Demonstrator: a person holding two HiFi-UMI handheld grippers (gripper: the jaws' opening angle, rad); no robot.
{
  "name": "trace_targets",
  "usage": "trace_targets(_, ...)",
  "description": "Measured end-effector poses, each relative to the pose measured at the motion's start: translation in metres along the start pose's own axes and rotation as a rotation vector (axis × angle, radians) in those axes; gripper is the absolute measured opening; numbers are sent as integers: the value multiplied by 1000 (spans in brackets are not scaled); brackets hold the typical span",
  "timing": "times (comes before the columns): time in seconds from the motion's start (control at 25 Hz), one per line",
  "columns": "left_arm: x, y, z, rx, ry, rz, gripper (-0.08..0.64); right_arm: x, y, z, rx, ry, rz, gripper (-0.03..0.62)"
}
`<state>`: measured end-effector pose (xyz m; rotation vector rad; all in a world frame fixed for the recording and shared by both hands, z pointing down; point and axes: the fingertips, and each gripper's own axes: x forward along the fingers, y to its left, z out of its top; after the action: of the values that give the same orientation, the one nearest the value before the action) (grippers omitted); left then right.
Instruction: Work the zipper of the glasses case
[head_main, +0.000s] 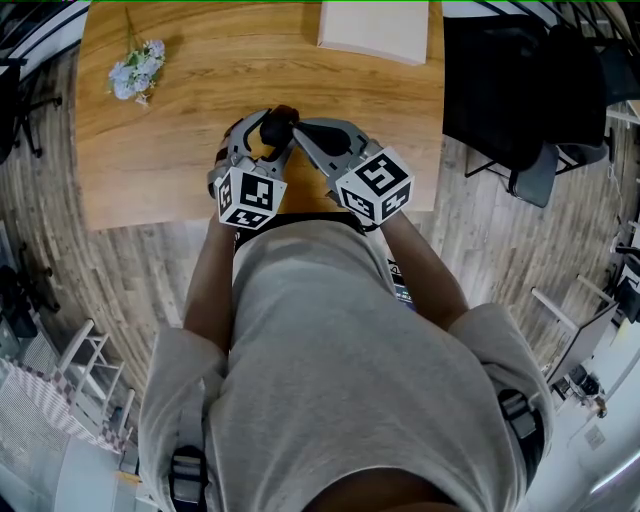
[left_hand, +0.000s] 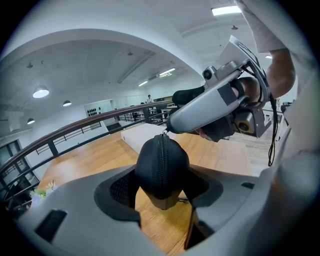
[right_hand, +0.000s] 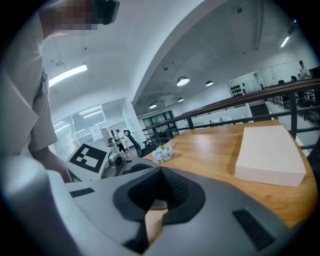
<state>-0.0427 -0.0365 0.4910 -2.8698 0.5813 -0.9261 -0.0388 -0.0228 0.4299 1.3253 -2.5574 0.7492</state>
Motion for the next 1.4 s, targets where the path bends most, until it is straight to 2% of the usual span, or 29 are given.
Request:
trace_targets(0.6,0,1,3,4,3,3,268,1,14,4,-26,-7,49,25)
trace_targets(0.72,-3,3,10,13,-40,13,268,-3,9,9,34,-47,71,25)
trace_targets(0.88,-11,8,21,67,-93,56,268,-9,-2,17,135,-106,88,25)
trace_targets(1.08,-17,10,24,65,-113,57,268,-8,-6,21,147,-113,81,25)
trace_targets(1.4,-18,11,23,82,-91,63,268,-4,-20,15,177,-88,43,25)
